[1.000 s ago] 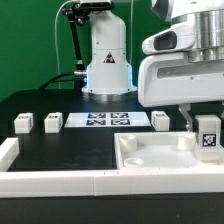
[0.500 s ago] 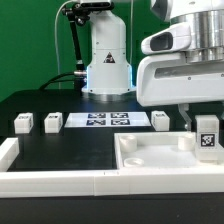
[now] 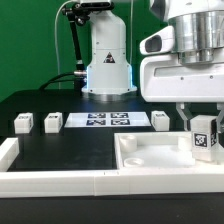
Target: Assemble square table
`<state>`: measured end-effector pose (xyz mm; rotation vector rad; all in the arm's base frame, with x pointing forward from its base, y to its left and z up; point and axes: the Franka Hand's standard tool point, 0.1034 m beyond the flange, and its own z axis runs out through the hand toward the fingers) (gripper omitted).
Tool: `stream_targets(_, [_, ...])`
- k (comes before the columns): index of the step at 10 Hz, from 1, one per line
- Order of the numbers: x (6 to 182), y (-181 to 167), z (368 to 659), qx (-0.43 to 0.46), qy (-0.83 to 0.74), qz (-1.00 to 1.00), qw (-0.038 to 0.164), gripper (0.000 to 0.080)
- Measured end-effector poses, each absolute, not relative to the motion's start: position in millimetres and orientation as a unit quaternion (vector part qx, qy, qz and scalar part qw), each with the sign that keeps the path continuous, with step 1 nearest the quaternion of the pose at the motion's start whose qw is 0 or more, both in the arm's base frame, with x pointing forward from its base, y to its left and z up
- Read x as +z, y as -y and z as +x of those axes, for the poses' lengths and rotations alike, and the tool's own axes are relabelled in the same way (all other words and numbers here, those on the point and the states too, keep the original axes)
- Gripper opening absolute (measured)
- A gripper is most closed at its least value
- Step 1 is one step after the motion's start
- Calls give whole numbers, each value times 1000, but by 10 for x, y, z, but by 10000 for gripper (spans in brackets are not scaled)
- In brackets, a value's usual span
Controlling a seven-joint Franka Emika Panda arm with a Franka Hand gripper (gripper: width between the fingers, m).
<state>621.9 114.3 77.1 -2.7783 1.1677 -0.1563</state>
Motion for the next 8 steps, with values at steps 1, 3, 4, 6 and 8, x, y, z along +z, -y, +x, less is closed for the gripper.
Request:
stream_targets(1, [770,-1143,6216,-50,-417,-905,63,292])
stream_targets(3, [766,-1154,6201,-37,-523,-849,66,292])
stream_targets(4, [765,-1150,6199,-31,-561,-825,71,292])
stream_targets(6, [762,-1161,6194,-26,-595,-800,74,361])
stream_targets(8, [762,-1165,6193,-28,-570,-818,73,542])
